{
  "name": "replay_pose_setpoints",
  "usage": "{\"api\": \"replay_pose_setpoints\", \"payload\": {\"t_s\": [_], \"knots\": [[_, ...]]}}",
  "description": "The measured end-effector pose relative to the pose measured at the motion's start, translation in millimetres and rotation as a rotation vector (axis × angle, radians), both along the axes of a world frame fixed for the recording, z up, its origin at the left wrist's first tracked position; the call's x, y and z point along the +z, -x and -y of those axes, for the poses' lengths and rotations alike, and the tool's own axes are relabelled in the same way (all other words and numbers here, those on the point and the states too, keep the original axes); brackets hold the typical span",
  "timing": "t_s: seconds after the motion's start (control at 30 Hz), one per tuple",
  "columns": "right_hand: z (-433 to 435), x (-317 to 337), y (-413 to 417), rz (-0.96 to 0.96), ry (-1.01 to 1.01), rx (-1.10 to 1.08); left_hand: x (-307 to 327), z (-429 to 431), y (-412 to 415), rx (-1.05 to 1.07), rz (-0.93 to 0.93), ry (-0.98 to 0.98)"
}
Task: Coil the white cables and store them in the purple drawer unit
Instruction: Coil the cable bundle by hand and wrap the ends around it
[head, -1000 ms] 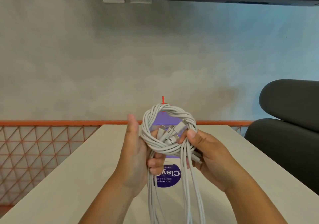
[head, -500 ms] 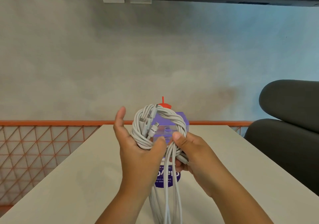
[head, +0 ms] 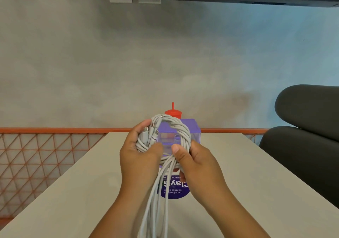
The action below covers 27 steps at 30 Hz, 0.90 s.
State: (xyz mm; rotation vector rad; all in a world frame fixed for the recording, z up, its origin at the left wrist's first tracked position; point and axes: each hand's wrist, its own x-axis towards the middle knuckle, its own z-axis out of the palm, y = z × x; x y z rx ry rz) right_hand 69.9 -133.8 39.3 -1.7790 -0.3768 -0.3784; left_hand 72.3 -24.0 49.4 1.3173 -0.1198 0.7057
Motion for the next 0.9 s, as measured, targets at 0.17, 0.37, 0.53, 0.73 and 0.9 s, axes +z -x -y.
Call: {"api": "replay_pose_setpoints", "payload": {"t_s": [0.17, 0.37, 0.53, 0.73, 0.9], "knots": [[-4, -1, 2, 0.006, -0.029, 0.040, 0, -4, -4, -0.026, -0.088, 0.015], [-2, -6, 1, 0.124, 0.059, -0.002, -2, -1, -5, 0.002, -0.070, -0.006], [-6, -8, 1, 0.099, 0.028, 0.023, -5, -2, -6, 0.098, 0.000, -0.047], [-5, -1, 1, -0.113, -0.069, 0.129, -6, -4, -7, 0.240, 0.072, -0.122], [2, 5, 1, -0.298, -0.054, 0.170, -13, -8, -10, 0.265, 0.044, -0.268]]}}
